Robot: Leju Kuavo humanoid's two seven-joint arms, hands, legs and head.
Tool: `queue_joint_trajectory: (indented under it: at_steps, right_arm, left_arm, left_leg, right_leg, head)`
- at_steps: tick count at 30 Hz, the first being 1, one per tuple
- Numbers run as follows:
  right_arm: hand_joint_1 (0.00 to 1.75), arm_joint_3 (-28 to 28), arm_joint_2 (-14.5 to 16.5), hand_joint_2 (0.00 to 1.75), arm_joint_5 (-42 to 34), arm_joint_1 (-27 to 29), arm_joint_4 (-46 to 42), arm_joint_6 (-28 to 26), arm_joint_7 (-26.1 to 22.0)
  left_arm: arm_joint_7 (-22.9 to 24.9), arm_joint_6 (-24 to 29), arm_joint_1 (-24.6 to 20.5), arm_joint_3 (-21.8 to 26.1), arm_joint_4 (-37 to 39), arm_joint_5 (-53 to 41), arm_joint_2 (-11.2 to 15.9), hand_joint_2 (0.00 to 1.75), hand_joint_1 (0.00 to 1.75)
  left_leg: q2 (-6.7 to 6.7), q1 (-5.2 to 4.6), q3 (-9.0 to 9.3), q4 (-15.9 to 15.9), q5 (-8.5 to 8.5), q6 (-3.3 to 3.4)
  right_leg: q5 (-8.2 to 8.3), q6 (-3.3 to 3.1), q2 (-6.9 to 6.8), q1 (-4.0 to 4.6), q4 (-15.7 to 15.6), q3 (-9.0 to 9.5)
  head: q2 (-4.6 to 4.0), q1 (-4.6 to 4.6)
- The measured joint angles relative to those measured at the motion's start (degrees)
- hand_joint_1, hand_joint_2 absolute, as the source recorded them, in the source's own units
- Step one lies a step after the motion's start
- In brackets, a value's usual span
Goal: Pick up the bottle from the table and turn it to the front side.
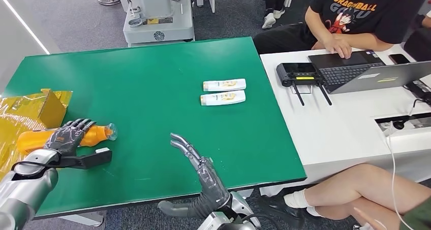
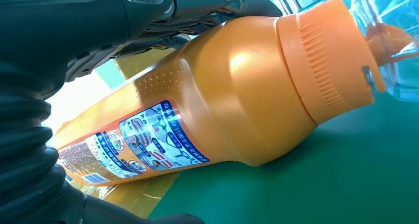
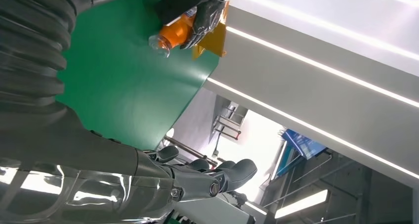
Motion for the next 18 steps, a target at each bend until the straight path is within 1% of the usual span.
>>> queue_joint_trajectory:
  at_steps: [5,8,11,18]
  right_arm:
    - [0.00,0.2,0.0,1.75,-0.9,-0.8,0.0,0.0,-0.1]
    - [0.00,0.2,0.0,1.75,-1.1,-1.2,0.0,-0.1,0.0]
    - [0.00,0.2,-0.2,1.75,-1.6,-1.3,0.0,-0.4,0.1]
    - [0.00,0.2,-0.4,1.75,-1.7,-1.0,-0.1,-1.1,-0.2]
  left_arm:
    - [-2.3,-3.5,-1.0,1.4,0.0,1.2,0.6,1.75,0.00]
    - [-3.8,-8.4,-2.3,2.0,0.0,1.9,1.2,1.75,0.00]
    - [-6.7,-13.2,-4.0,3.0,-0.2,3.9,2.1,1.75,0.00]
    - [-10.9,-17.2,-6.0,5.5,-2.3,9.1,3.9,1.75,0.00]
  left_leg:
    - [0.00,0.00,0.00,0.0,0.01,-0.02]
    - [-0.01,0.01,0.00,0.0,0.02,-0.02]
    - [0.01,0.01,0.00,0.0,0.02,-0.03]
    - [0.00,0.02,-0.01,0.0,0.02,-0.03]
  right_leg:
    - [0.00,0.00,-0.01,0.00,0.0,-0.01]
    - [0.00,0.00,-0.01,0.01,0.0,-0.01]
    - [0.01,-0.01,0.01,0.01,0.0,-0.01]
    - [0.01,-0.01,0.00,0.01,0.0,-0.02]
  head:
    - [0.00,0.00]
    - [0.00,0.00]
    - [0.00,0.00]
    - [0.00,0.00]
